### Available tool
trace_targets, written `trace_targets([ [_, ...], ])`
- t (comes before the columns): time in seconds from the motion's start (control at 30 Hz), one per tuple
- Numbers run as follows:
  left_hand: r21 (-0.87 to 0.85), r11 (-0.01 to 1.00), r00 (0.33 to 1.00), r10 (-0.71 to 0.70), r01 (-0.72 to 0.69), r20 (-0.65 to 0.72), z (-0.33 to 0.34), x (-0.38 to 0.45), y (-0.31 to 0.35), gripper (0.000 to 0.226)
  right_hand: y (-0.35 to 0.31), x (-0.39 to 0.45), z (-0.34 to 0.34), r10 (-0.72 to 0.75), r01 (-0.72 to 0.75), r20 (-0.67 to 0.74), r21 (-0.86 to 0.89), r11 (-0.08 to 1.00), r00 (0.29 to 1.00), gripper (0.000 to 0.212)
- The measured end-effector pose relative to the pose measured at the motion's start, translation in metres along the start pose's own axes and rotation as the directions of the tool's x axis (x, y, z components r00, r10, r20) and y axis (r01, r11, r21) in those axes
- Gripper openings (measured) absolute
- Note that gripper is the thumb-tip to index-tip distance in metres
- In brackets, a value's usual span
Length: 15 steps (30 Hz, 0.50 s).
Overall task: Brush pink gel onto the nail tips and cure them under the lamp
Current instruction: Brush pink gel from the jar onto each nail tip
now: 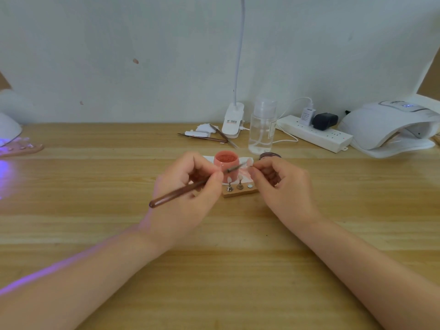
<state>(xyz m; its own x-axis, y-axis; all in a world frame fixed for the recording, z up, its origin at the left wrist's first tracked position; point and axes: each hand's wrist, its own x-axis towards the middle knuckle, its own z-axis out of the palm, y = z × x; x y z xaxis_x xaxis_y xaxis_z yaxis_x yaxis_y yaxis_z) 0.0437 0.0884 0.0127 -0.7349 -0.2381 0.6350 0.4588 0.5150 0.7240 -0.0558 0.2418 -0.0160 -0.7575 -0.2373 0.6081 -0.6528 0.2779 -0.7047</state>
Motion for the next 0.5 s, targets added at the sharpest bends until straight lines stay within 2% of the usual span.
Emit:
trace_targets([
  [0.1,0.035,0.992,0.986,-0.117,0.122,-0.119,-0.005,0.024,0.003,0.02,0.001,0.001,0.001,-0.004,0.004,0.005,-0.009,1.0,1.0,0.007],
  [0.17,0.076,0.971,0.968,-0.215,0.226,-0.13,-0.009,0.044,0.003,0.014,0.0,0.0,0.002,-0.015,0.016,0.011,-0.013,1.0,1.0,0.006],
  [0.27,0.2,0.931,0.952,-0.3,0.306,-0.061,-0.013,0.07,0.003,0.008,-0.001,0.001,0.002,-0.032,0.032,0.016,-0.017,0.999,0.999,0.005],
  [0.37,0.373,0.879,0.941,-0.337,0.297,0.045,-0.012,0.093,0.006,0.011,0.0,0.0,0.002,-0.029,0.029,0.029,-0.014,0.999,0.999,0.005],
  [0.5,0.485,0.812,0.884,-0.443,0.325,0.149,-0.001,0.11,0.004,0.009,0.0,0.0,0.002,-0.043,0.044,0.02,-0.02,0.999,0.999,0.005],
])
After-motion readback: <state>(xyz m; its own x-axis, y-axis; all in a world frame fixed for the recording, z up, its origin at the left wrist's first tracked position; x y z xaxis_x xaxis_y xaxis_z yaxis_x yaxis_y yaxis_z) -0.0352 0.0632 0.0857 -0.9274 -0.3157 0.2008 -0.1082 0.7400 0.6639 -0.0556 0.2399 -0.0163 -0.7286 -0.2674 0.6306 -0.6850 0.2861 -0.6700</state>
